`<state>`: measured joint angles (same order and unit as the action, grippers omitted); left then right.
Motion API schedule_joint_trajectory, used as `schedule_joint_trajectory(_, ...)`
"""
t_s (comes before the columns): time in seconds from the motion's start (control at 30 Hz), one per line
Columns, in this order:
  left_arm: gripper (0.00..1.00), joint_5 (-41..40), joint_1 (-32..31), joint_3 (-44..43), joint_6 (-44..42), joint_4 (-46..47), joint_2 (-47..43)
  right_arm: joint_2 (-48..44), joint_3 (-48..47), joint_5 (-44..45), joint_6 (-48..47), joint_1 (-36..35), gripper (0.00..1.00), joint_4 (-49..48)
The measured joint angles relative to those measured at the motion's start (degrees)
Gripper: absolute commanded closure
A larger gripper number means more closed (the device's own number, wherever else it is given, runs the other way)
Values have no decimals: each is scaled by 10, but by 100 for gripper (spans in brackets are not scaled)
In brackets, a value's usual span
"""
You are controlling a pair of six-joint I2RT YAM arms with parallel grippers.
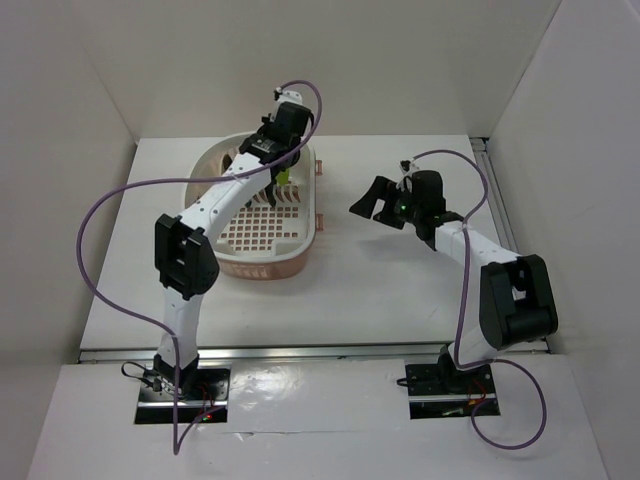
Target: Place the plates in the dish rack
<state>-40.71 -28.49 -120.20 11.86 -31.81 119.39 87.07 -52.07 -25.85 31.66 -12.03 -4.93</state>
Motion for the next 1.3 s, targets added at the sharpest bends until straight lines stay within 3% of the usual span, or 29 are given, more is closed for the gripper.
schedule_joint_trajectory(0.63,100,-95,-42,8,5,-5,20,5,-1,-5,0,-7,0,-2)
schedule_joint_trajectory(1.3,100,-98,-38,21,20,-7,57,5,-1,-10,0,-7,0,-2)
